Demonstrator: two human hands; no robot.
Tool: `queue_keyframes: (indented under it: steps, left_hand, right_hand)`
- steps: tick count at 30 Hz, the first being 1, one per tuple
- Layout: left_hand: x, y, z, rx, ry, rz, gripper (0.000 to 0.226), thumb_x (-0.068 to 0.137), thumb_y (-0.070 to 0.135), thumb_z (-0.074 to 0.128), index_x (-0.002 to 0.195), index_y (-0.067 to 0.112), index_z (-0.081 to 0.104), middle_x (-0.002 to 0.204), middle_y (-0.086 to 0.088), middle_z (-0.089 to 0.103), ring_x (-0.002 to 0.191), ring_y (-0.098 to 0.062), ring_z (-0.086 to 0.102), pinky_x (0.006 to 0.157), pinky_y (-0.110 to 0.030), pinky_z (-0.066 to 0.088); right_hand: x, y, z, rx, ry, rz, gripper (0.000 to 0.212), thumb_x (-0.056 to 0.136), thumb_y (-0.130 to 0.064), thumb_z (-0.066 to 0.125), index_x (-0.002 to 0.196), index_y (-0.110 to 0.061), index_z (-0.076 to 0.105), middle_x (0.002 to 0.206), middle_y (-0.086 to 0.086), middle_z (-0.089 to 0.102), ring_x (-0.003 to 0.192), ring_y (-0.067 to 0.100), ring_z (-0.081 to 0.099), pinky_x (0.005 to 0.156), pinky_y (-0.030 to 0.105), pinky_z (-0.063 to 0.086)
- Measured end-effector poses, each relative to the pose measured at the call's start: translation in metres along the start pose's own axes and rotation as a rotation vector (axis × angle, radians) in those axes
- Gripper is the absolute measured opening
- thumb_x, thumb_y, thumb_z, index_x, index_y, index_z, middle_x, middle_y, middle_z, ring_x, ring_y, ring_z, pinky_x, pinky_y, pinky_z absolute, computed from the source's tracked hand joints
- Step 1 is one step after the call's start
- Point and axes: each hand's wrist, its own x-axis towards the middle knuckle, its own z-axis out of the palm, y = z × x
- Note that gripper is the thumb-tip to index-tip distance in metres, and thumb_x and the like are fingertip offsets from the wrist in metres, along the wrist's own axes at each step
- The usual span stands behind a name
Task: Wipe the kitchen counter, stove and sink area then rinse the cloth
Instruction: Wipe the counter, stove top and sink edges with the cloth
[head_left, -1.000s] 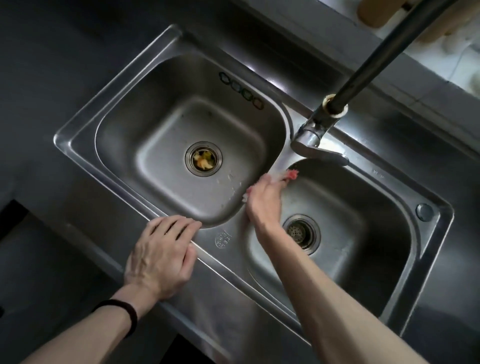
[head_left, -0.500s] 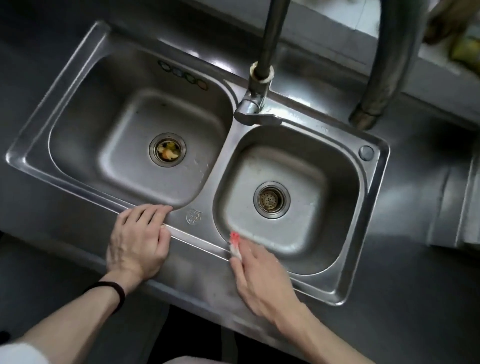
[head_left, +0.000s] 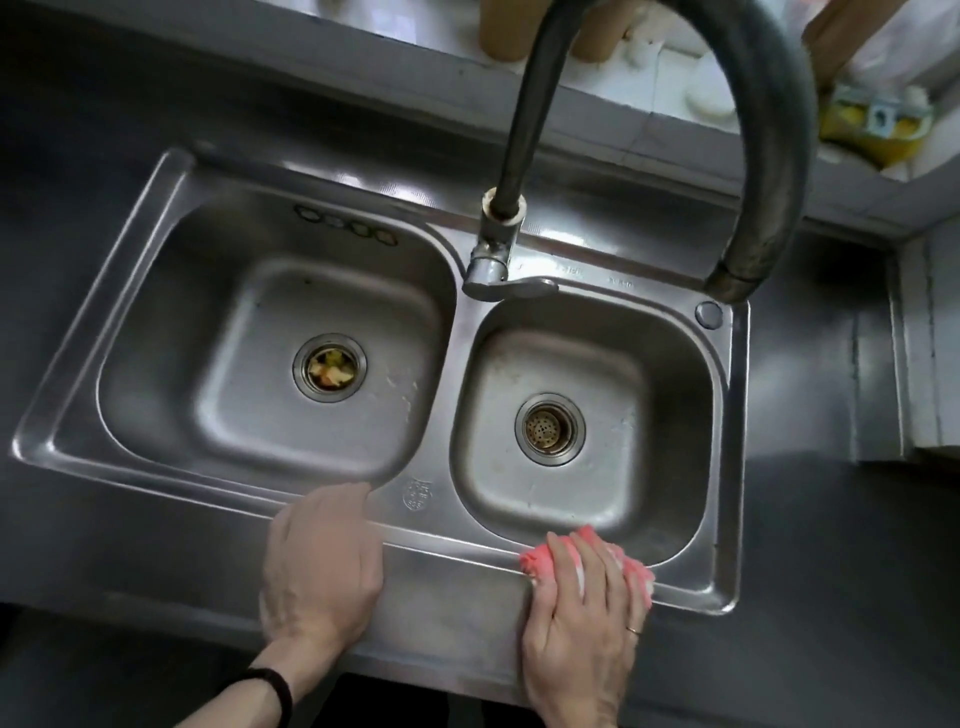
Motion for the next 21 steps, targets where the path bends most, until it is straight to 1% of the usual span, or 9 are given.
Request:
queue_keyframes:
  steps: [4,9,11,14,16,19,21]
  left_hand:
    - [0.000,-0.002,-0.001,-0.002,-0.022,-0.006,0.049,0.088,0.026,0.042,0.123,0.010,0.072,0.117,-0.007,0.073,0.110,-0.029,0.067,0.103,-0.046,0.041]
    - [0.000,-0.001,-0.004,0.007,-0.053,-0.010,0.048,0.089,0.026,0.042,0.124,0.010,0.070,0.118,-0.007,0.073,0.111,-0.030,0.066,0.102,-0.047,0.042]
    - [0.000,-0.001,-0.005,0.015,-0.056,-0.014,0.048,0.089,0.027,0.042,0.124,0.011,0.070,0.118,-0.007,0.073,0.111,-0.030,0.065,0.102,-0.047,0.042]
    - [0.000,0.001,-0.008,0.015,-0.087,-0.027,0.049,0.089,0.028,0.040,0.124,0.011,0.070,0.119,-0.007,0.073,0.112,-0.030,0.066,0.101,-0.048,0.043]
    - [0.000,0.004,-0.013,-0.010,-0.124,-0.043,0.051,0.089,0.029,0.038,0.124,0.011,0.071,0.119,-0.007,0.073,0.112,-0.030,0.067,0.101,-0.048,0.043]
    - [0.007,0.010,-0.026,-0.144,-0.139,-0.079,0.055,0.085,0.031,0.036,0.127,0.013,0.067,0.126,-0.007,0.069,0.118,-0.029,0.064,0.102,-0.048,0.041]
    - [0.022,0.024,-0.039,-0.256,-0.106,-0.050,0.056,0.084,0.028,0.039,0.131,0.010,0.063,0.134,-0.010,0.063,0.124,-0.032,0.059,0.105,-0.049,0.041]
  right_hand:
    - [-0.005,0.000,0.000,-0.026,-0.029,-0.011,0.041,0.103,-0.035,0.048,0.118,-0.012,0.078,0.128,0.008,0.072,0.129,0.030,0.064,0.114,0.057,0.041]
    - [-0.007,-0.001,-0.002,-0.052,-0.110,0.044,0.042,0.102,-0.035,0.045,0.122,-0.016,0.076,0.136,0.008,0.068,0.137,0.031,0.058,0.122,0.056,0.031]
    - [-0.009,0.001,0.001,-0.056,-0.086,0.027,0.039,0.101,-0.034,0.049,0.123,-0.017,0.076,0.138,0.008,0.068,0.137,0.031,0.057,0.123,0.056,0.030]
    - [-0.010,0.004,0.006,-0.047,-0.006,-0.010,0.037,0.099,-0.033,0.052,0.121,-0.017,0.077,0.135,0.007,0.069,0.136,0.029,0.058,0.125,0.052,0.029]
    - [-0.010,0.006,0.008,-0.036,0.039,-0.032,0.036,0.098,-0.032,0.053,0.120,-0.016,0.077,0.132,0.007,0.070,0.134,0.029,0.059,0.123,0.052,0.031]
    - [-0.011,0.009,0.012,-0.012,0.077,-0.042,0.037,0.099,-0.032,0.053,0.120,-0.013,0.077,0.131,0.009,0.071,0.133,0.031,0.061,0.121,0.052,0.034]
    - [-0.011,0.010,0.015,0.003,0.106,-0.043,0.036,0.098,-0.032,0.055,0.118,-0.013,0.078,0.130,0.009,0.071,0.133,0.030,0.062,0.120,0.053,0.035]
